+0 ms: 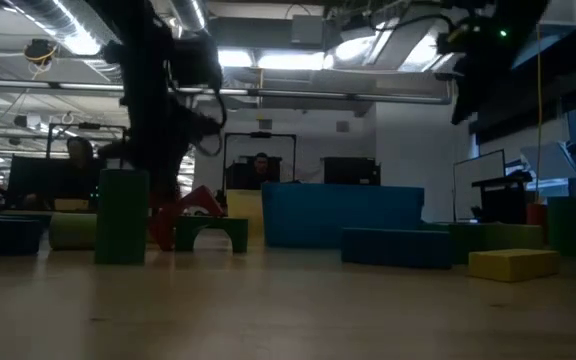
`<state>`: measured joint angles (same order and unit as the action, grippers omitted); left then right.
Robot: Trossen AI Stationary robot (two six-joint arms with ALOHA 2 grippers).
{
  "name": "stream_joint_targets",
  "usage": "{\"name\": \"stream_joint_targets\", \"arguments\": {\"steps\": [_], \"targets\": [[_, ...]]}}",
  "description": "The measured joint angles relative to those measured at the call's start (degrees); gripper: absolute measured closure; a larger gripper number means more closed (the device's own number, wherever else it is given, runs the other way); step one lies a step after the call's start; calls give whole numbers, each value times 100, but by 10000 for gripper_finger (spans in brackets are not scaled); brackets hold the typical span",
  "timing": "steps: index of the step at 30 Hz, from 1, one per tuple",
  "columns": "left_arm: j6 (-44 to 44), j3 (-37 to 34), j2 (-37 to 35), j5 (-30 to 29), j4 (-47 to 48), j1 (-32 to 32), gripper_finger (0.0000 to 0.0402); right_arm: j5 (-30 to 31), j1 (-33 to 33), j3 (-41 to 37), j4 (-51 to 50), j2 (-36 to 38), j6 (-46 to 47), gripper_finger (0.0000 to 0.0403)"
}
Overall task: Sort blocks by size
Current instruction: Put the red arch block into the yellow bin, then put the red cylinder block into the orange bin
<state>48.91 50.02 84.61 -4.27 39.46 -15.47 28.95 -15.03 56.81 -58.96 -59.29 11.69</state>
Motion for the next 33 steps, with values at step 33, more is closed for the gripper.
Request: {"name": "stream_joint_targets", "arguments": {"steps": [33], "targets": [[-3895, 431, 775, 26, -3566, -445, 267, -1657, -2529, -902, -585, 59, 914, 143]]}}
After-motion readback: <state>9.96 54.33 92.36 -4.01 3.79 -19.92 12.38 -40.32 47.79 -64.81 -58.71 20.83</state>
